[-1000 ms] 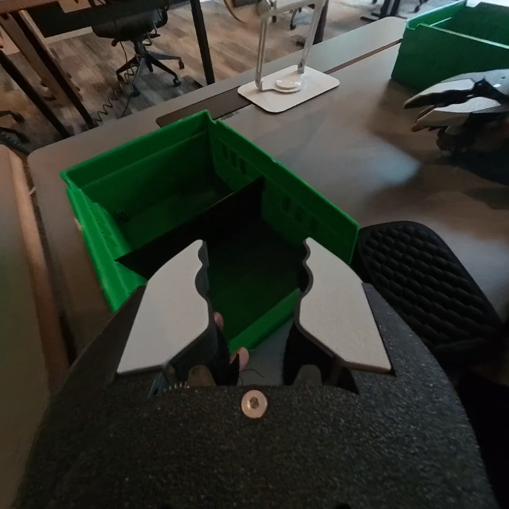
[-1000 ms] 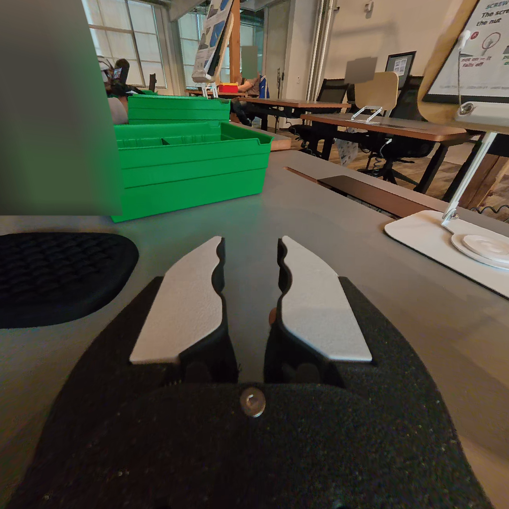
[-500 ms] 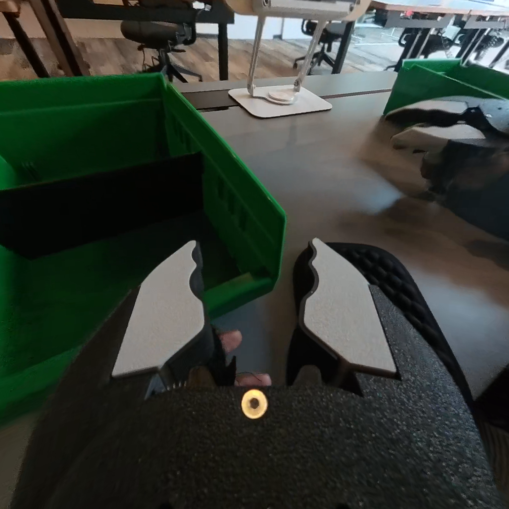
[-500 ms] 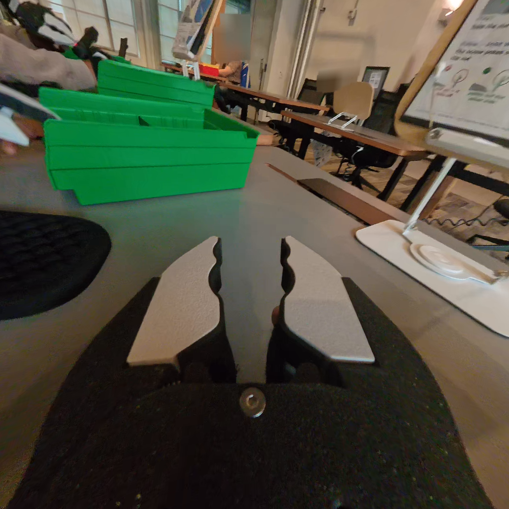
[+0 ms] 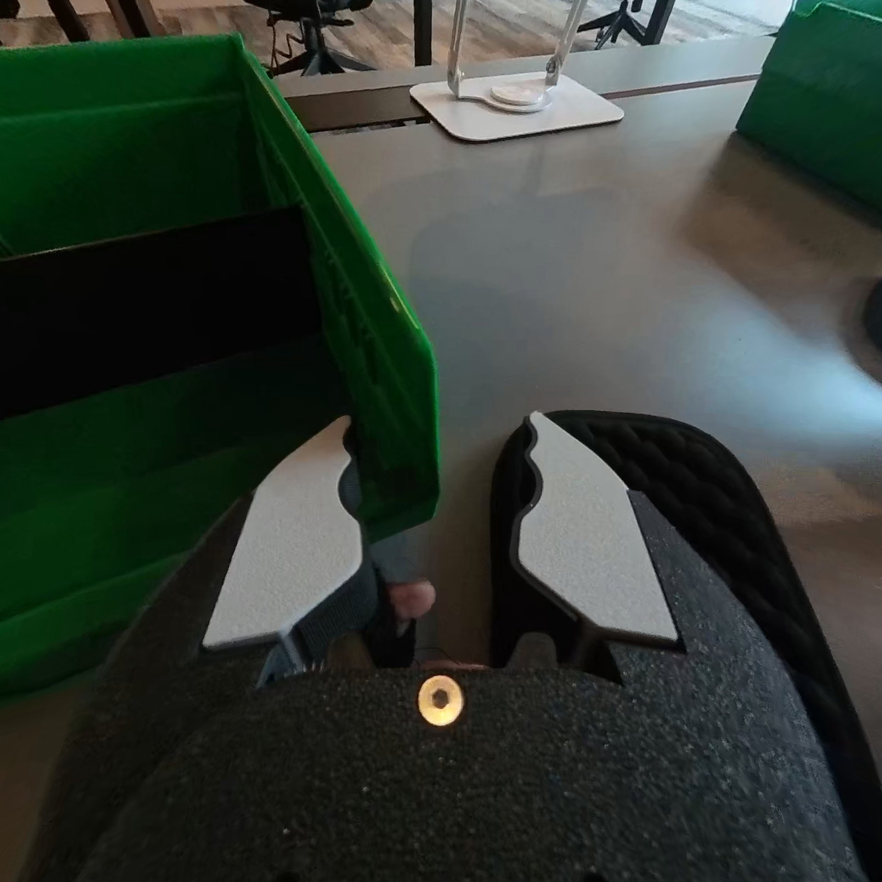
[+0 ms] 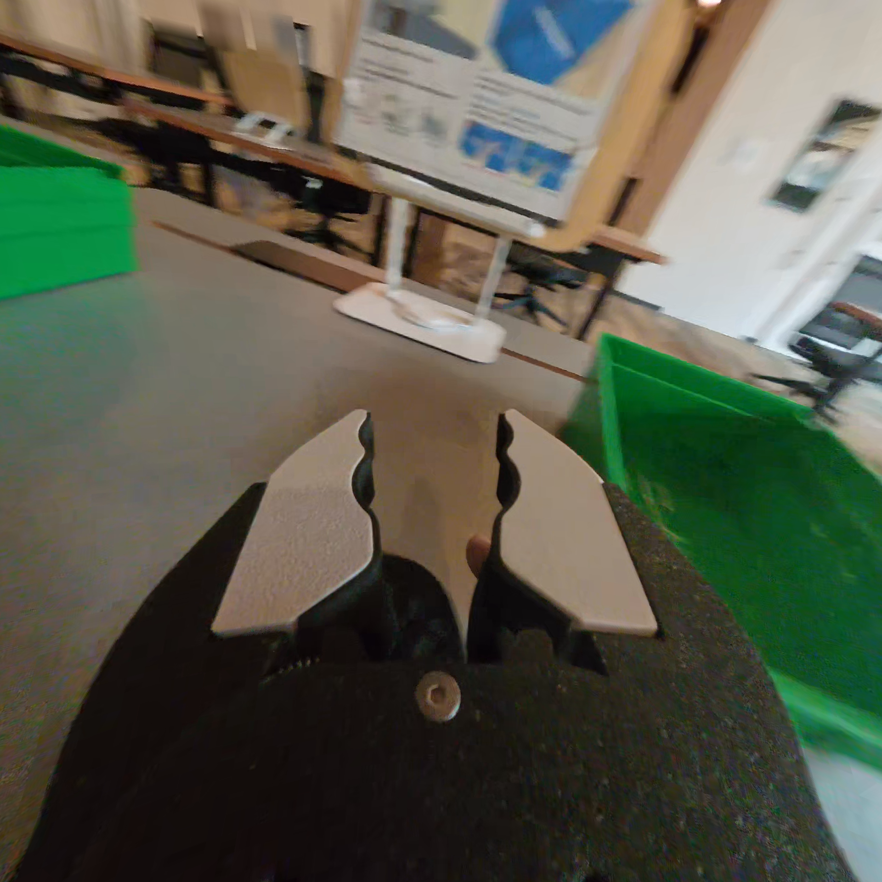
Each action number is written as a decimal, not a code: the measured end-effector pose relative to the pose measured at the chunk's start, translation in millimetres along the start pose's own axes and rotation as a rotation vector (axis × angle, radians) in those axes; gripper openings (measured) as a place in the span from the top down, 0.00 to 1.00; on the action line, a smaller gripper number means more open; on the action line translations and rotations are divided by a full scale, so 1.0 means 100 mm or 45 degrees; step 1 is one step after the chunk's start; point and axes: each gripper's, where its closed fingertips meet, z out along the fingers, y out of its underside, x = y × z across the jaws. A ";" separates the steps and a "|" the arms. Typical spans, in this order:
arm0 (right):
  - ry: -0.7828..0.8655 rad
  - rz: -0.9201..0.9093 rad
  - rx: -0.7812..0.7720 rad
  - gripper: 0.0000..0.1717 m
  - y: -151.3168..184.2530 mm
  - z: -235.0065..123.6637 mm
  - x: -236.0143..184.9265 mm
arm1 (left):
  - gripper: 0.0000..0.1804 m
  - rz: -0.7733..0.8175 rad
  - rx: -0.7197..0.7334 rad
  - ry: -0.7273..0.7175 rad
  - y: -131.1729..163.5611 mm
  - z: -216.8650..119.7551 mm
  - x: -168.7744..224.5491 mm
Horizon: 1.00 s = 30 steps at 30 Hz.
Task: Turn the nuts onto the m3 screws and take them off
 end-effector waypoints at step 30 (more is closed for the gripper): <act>0.125 -0.076 -0.430 0.96 0.63 0.34 0.41 | 0.93 0.223 -0.178 -0.258 -0.09 0.23 -0.08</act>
